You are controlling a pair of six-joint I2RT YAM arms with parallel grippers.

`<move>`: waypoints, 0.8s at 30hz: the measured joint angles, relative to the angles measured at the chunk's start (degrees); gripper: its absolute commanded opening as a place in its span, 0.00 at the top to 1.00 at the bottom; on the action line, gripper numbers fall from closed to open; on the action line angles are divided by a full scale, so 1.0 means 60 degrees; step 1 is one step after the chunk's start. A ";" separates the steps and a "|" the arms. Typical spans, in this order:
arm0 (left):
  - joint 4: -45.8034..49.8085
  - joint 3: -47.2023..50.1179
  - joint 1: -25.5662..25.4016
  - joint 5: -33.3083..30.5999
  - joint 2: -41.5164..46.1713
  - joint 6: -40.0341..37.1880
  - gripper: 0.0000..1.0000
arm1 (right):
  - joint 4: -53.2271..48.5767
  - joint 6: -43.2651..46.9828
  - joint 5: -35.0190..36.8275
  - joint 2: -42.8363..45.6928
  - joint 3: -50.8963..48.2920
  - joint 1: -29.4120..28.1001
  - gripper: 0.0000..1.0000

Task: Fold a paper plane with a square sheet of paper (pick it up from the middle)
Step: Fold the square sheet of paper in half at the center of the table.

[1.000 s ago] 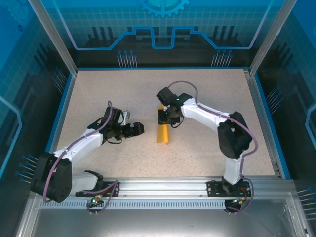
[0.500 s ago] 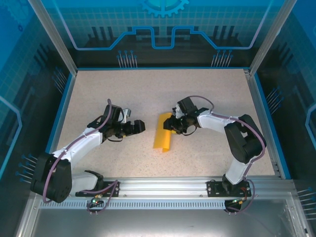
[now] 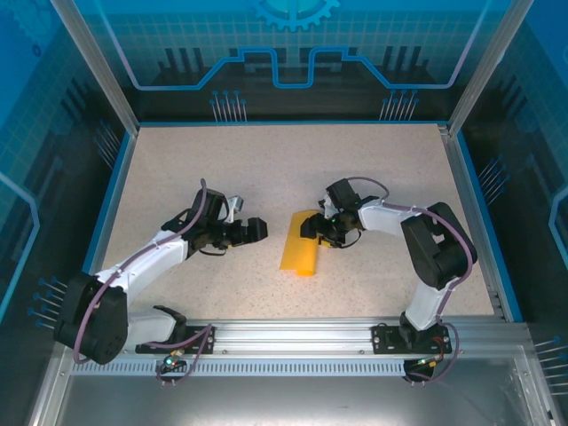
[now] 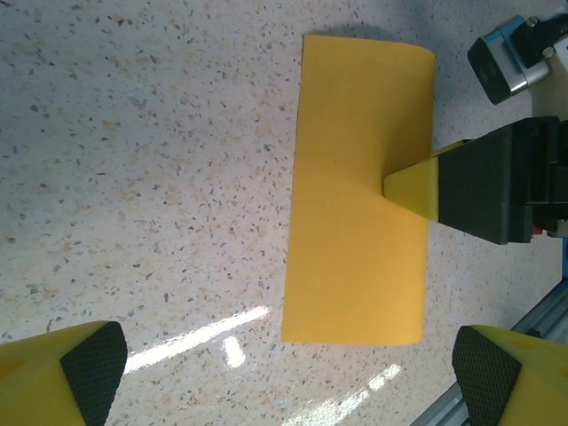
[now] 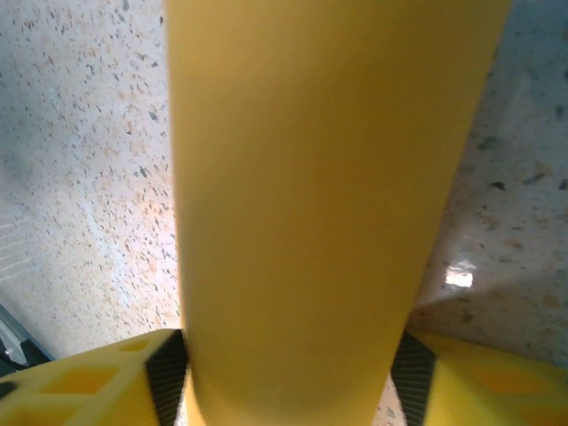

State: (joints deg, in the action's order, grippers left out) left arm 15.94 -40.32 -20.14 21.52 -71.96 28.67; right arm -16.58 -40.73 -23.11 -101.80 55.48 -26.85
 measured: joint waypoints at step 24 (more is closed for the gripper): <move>-0.0266 -0.0379 -0.0619 0.0117 -0.0525 0.0262 0.02 | -0.2007 0.0481 0.1694 0.0838 -0.0007 0.0029 0.30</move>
State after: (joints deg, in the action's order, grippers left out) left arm 14.35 -42.59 -23.86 22.22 -75.11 30.24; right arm -28.62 -37.85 -12.95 -96.77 55.44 -26.68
